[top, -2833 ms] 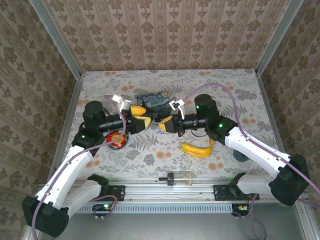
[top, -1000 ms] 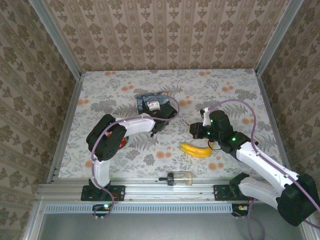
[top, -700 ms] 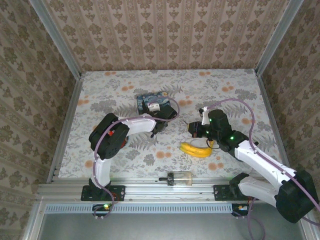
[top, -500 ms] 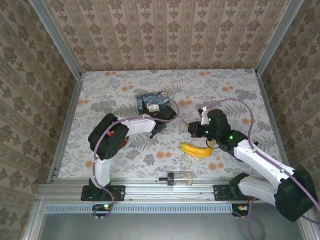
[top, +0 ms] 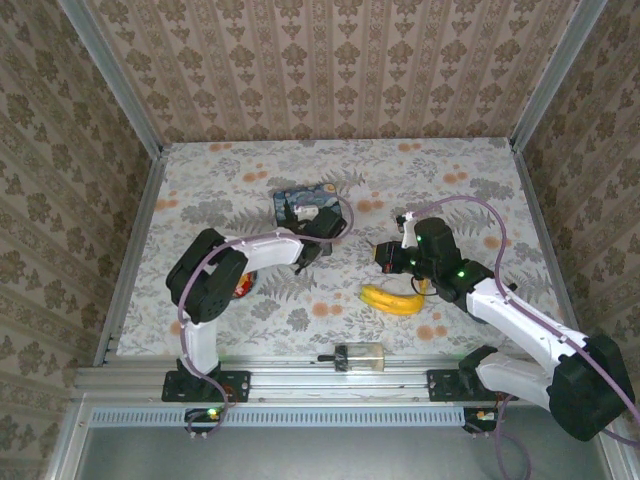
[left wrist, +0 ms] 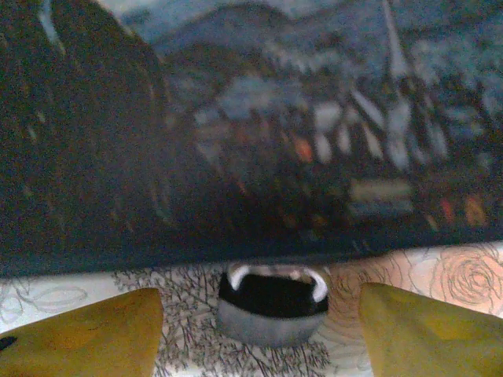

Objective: Unlock a padlock with a key

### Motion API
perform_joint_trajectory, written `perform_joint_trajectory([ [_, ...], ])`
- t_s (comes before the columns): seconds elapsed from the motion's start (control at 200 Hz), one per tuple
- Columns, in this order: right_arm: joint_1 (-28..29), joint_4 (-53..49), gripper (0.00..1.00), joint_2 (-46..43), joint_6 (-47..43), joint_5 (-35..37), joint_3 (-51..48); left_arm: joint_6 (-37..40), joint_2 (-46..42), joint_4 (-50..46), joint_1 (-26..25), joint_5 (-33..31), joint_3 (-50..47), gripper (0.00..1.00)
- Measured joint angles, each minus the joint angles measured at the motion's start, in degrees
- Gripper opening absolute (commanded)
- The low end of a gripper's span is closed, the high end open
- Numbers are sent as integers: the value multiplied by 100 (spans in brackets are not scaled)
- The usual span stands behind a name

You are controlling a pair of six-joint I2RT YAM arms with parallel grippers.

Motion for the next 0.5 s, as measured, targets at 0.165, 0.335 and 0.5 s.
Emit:
perform_joint_trajectory([
  [0.165, 0, 0, 0, -2, -2, 0, 0, 208, 122, 50, 144, 111, 120, 61],
  [0.335, -11, 31, 0, -2, 0, -2, 0, 328, 273, 87, 144, 199, 271, 58],
  [0.5, -11, 90, 0, 2, 0, -2, 0, 442, 400, 114, 144, 199, 345, 56],
])
